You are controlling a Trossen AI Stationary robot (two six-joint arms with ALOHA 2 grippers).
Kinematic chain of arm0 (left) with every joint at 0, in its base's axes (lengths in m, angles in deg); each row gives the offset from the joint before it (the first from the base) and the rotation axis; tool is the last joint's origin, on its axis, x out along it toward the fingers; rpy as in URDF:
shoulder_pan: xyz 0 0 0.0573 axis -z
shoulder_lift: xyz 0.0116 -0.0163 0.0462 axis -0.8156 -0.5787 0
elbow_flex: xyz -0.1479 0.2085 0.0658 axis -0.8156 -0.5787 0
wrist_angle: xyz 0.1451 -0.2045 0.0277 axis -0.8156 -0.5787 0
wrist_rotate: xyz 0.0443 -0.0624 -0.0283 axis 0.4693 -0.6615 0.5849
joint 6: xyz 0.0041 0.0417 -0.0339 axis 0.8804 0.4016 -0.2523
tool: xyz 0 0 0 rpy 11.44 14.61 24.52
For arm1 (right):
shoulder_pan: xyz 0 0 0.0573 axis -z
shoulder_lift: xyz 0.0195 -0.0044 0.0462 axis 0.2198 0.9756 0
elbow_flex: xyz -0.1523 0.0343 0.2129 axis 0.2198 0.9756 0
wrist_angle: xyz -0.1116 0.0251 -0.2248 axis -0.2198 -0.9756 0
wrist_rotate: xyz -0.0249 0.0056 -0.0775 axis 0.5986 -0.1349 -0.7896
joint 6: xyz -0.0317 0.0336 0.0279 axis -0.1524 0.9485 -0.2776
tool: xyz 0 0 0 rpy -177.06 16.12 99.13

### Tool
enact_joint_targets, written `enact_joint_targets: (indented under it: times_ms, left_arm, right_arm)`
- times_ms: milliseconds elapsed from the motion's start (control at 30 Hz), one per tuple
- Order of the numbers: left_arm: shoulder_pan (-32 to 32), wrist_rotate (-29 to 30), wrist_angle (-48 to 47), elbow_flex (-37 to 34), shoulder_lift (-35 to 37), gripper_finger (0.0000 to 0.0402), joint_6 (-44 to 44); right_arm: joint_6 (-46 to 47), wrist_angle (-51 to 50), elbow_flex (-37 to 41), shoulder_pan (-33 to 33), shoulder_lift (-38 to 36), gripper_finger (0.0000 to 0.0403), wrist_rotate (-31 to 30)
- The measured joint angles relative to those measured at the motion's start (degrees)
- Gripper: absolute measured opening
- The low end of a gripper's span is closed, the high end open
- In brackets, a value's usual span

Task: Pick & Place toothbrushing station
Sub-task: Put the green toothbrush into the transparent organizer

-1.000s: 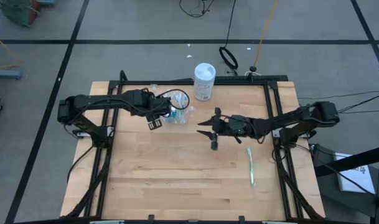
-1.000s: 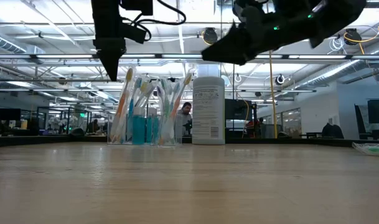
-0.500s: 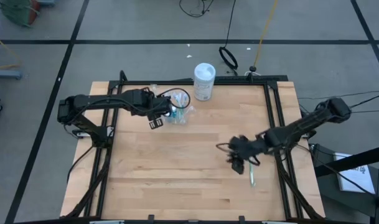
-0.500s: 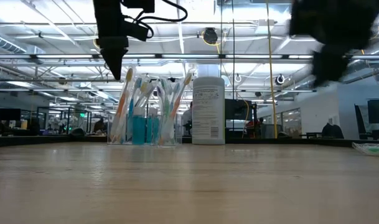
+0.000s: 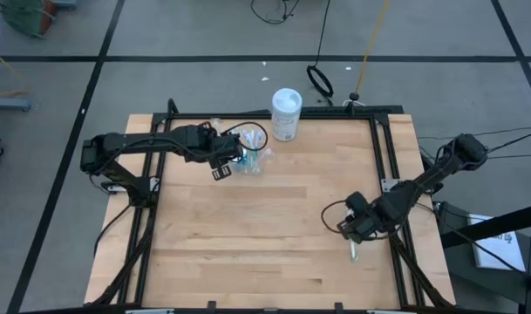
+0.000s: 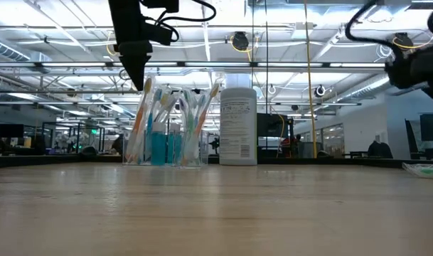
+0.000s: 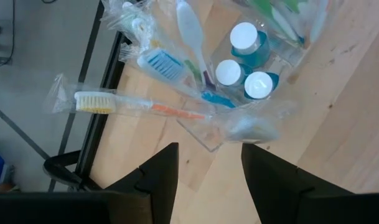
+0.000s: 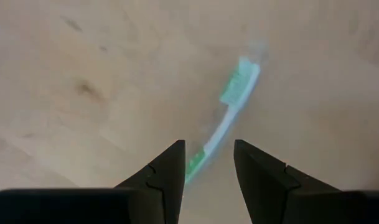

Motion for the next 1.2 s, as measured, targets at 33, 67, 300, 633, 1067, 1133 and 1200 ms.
enact_joint_targets:
  times_ms: [33, 67, 300, 633, 1067, 1133, 1200]
  left_arm:
    - [0.0, 0.0, 0.0, 0.0, 0.0, 0.0182, 0.0]
    - [0.0, 0.0, 0.0, 0.0, 0.0, 0.0182, -0.2]
    - [0.0, 0.0, 0.1, 0.0, 0.0, 0.0182, -0.2]
    - [0.0, 0.0, 2.2, 0.0, 0.0, 0.0182, -0.1]
    - [0.0, 0.0, 6.1, 0.0, 0.0, 0.0182, 0.0]
    - [0.0, 0.0, 6.0, 0.0, 0.0, 0.0182, 0.0]
    - [0.0, 0.0, 6.0, 0.0, 0.0, 0.0182, 0.0]
  right_arm:
    - [0.1, 1.1, 1.0, 0.0, 0.0, 0.0132, 0.7]
    - [0.2, 2.1, 2.2, 0.0, 0.0, 0.0132, 1.1]
    - [2.2, 11.9, 11.7, 0.4, -0.2, 0.0132, 0.0]
    - [-2.5, 17.0, 15.4, 1.1, -0.2, 0.0016, -9.2]
    - [-55.6, 64.8, 15.7, 8.7, -2.3, 0.0001, -24.6]
    - [-68.1, 76.4, 15.6, 10.9, -2.4, 0.0000, -24.1]
    - [-78.9, 86.8, 15.6, 13.8, -2.0, 0.0000, -22.0]
